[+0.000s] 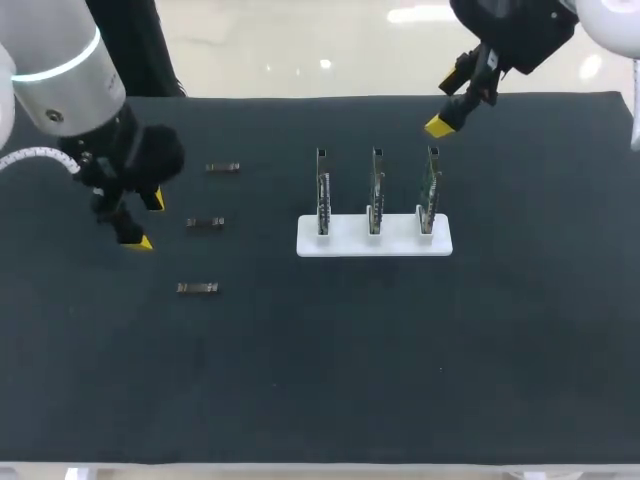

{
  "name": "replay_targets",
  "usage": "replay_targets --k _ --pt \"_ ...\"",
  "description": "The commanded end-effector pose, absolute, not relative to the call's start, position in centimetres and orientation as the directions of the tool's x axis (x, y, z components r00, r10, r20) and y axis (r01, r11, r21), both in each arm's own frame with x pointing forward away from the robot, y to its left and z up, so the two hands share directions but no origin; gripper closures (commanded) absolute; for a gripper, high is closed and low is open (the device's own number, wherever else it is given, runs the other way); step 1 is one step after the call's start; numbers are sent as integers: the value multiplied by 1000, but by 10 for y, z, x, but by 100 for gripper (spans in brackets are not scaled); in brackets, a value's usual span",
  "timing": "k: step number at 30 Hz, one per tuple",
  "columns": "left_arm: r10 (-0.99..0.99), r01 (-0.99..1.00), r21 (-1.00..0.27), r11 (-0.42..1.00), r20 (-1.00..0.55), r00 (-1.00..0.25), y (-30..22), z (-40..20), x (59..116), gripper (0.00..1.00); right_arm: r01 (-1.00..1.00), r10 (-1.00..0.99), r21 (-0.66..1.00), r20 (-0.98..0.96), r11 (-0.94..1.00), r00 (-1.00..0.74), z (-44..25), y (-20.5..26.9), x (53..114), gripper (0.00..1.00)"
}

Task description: Pick up the optical module with the left hand, and insert it into the network port with the right hand.

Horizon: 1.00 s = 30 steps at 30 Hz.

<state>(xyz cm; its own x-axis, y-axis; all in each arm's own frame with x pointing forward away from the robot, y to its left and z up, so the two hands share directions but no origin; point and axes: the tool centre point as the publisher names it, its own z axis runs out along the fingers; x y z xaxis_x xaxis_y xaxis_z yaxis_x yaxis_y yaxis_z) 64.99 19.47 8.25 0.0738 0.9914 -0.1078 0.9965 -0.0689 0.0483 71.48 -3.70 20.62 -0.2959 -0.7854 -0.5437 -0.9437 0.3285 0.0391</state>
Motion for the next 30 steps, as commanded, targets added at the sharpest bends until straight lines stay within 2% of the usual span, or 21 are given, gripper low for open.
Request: replay_targets --k 1,14,30 --pt "992 996 48 -70 -105 74 195 83 650 0 -943 -785 37 -543 332 -298 206 -37 714 0" --pt "993 995 88 -37 -112 47 172 48 621 0 -943 -785 37 -543 332 -298 206 -37 714 0" --pt "995 997 16 -70 -64 71 170 22 613 0 -943 -785 37 -543 332 -298 206 -37 714 0"
